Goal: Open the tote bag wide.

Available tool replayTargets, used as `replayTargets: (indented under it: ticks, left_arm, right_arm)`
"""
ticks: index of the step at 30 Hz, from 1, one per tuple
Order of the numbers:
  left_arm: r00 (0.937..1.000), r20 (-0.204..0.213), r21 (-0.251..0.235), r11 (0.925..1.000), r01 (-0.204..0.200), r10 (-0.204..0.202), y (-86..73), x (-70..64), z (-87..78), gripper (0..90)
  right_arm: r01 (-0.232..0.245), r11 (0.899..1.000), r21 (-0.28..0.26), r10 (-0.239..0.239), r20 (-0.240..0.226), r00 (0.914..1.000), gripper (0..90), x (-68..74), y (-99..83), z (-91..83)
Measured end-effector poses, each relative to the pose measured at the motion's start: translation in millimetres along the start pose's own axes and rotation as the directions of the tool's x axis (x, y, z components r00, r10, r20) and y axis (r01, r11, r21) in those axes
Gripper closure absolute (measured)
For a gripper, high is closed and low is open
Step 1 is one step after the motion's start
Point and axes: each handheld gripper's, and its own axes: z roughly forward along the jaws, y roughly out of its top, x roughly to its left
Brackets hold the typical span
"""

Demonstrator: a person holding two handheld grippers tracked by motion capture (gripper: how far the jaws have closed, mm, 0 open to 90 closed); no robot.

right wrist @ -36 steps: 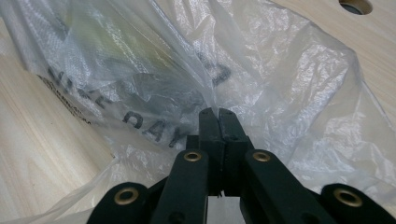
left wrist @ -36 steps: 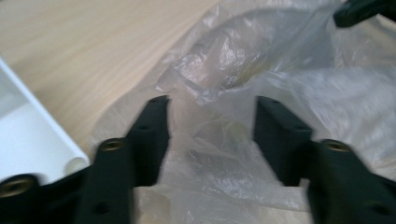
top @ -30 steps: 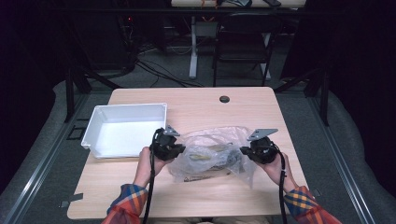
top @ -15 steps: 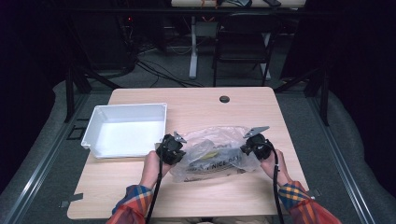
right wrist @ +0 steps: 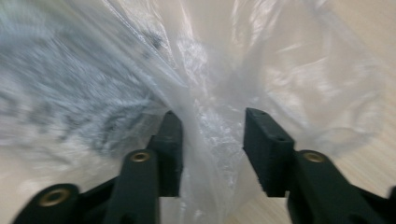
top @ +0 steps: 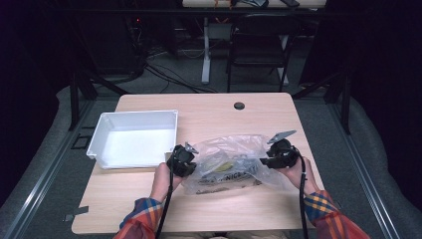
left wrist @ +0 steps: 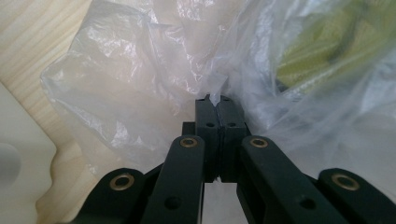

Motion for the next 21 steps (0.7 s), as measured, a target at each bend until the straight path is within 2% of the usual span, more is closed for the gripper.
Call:
replayTargets:
  ticks: [3, 7, 10, 12, 14, 15, 18, 20, 21]
  left_arm:
    - [1.0000, -0.001, -0.010, 0.9999, 0.003, -0.003, 0.3, -0.1, -2.0, 90.0]
    - [0.9999, -0.008, -0.017, 0.9998, 0.013, -0.013, 0.4, 0.3, -2.9, 89.9]
    - [0.9998, -0.003, -0.021, 0.9995, 0.022, -0.022, 0.0, 1.8, -3.6, 89.9]
    - [0.9997, 0.004, -0.022, 0.9994, 0.025, -0.025, -0.3, 2.4, -4.1, 89.9]
    - [0.9994, 0.008, -0.026, 0.9991, 0.033, -0.033, -0.4, 2.6, -4.2, 89.9]
    - [0.9994, 0.005, -0.028, 0.9990, 0.035, -0.035, -0.3, 2.6, -4.3, 89.8]
    - [0.9992, 0.007, -0.029, 0.9988, 0.039, -0.039, 0.1, 3.1, -3.8, 89.7]
    - [0.9992, 0.009, -0.028, 0.9988, 0.040, -0.040, 0.2, 2.9, -3.6, 89.6]
    - [0.9989, 0.008, -0.032, 0.9984, 0.046, -0.046, 0.0, 2.5, -3.7, 89.5]
  right_arm:
    - [-0.001, 0.998, -0.063, -0.001, -0.025, 0.9997, 48.4, 2.7, 2.9, -25.2]
    - [0.036, 0.992, -0.122, -0.042, -0.044, 0.9981, 46.1, 18.9, 6.6, -49.0]
    - [0.072, 0.989, -0.129, -0.077, -0.035, 0.9964, 45.3, 31.8, 10.8, -55.1]
    - [0.064, 0.990, -0.124, -0.068, -0.026, 0.9974, 44.6, 32.5, 11.3, -53.2]
    - [0.053, 0.990, -0.134, -0.060, -0.054, 0.9967, 44.1, 30.1, 10.1, -52.0]
    - [0.061, 0.988, -0.145, -0.071, -0.061, 0.9956, 44.5, 31.9, 9.8, -53.0]
    - [0.107, 0.981, -0.163, -0.128, -0.120, 0.9845, 45.8, 47.3, 12.3, -54.2]
    - [0.156, 0.978, -0.139, -0.177, -0.156, 0.9717, 47.0, 61.5, 13.8, -48.9]
    - [0.174, 0.978, -0.118, -0.192, -0.162, 0.9680, 46.8, 67.8, 13.9, -43.7]
